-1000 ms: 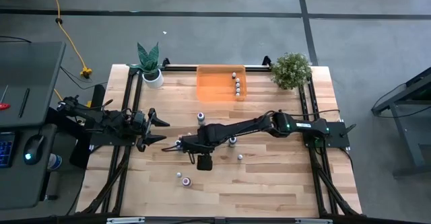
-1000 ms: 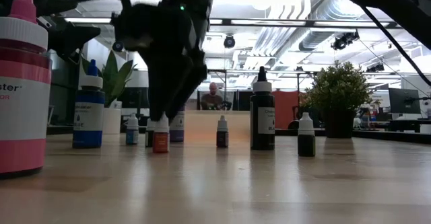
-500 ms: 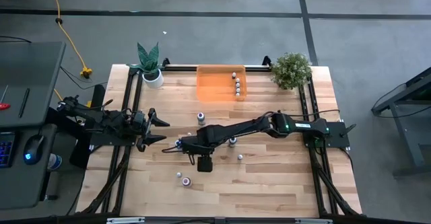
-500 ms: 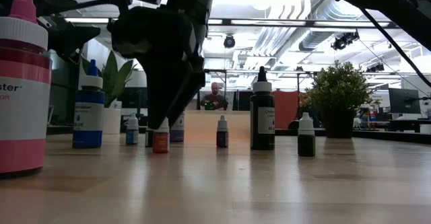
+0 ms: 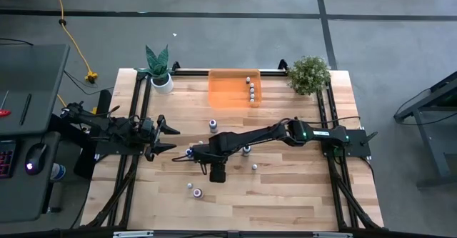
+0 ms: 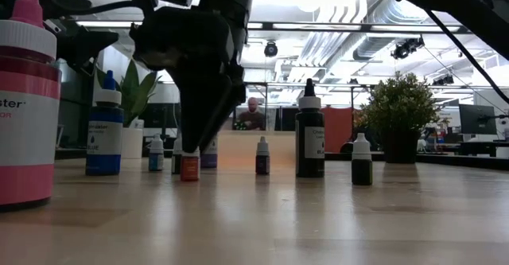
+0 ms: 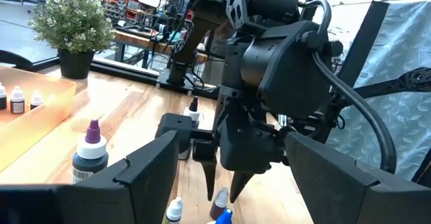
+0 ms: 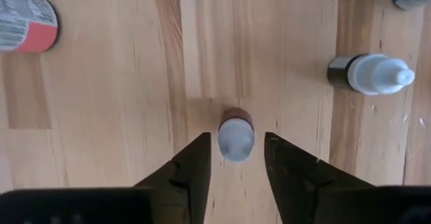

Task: Pick & Place food coloring
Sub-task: Put the small pink food coloring bottle into the orange bin

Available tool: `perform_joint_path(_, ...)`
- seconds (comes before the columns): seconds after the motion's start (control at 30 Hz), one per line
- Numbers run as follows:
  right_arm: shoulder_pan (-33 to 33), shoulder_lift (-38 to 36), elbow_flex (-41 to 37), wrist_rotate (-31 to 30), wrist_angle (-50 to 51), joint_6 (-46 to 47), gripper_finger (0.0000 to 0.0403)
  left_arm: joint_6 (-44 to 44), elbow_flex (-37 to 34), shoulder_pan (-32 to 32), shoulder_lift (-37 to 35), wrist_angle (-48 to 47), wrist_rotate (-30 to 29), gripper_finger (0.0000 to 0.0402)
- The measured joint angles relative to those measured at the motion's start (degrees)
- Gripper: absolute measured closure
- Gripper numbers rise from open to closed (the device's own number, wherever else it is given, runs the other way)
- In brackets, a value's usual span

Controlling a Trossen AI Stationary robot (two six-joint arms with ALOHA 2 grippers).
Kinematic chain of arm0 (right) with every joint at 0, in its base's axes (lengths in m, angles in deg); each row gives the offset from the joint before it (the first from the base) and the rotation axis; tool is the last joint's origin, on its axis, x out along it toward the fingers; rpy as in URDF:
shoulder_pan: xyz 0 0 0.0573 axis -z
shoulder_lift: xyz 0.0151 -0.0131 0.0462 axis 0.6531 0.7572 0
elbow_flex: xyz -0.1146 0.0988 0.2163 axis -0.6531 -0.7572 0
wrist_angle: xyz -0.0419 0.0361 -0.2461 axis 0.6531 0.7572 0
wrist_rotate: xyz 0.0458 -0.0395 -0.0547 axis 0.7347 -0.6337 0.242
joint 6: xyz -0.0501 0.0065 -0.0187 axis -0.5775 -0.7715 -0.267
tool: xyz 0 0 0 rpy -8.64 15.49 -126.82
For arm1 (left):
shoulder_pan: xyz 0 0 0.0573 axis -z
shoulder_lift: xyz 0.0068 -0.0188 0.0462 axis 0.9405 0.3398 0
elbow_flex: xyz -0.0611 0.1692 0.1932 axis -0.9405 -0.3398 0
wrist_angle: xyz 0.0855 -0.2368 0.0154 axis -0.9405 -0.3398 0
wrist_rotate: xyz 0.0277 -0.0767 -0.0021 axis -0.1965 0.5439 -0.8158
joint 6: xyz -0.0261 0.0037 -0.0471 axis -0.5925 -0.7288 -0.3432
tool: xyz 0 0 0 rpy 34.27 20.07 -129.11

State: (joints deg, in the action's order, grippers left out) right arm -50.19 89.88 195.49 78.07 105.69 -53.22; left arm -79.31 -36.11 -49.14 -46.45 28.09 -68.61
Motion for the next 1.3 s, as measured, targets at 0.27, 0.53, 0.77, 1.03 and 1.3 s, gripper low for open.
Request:
perform_joint_path(0.27,0.0,0.0,0.0,0.0,0.1,0.1,0.0304,0.0,0.0,0.0,0.0,0.0,0.0,0.0130)
perform_joint_path(0.53,0.0,0.0,0.0,0.0,-1.0,0.1,0.0322,0.0,0.0,0.0,0.0,0.0,0.0,0.0130)
perform_joint_path(0.77,0.0,0.0,0.0,0.1,-2.2,0.1,0.0325,0.0,0.0,0.0,0.0,0.0,0.0,0.0130)
perform_joint_path(1.03,0.0,-0.1,0.0,0.1,-2.2,0.9,0.0355,0.0,0.0,0.0,0.0,0.0,0.0,0.0130)
perform_joint_path(1.3,0.0,-0.1,0.0,0.1,-2.2,1.7,0.0354,0.0,0.0,0.0,0.0,0.0,0.0,0.0130)
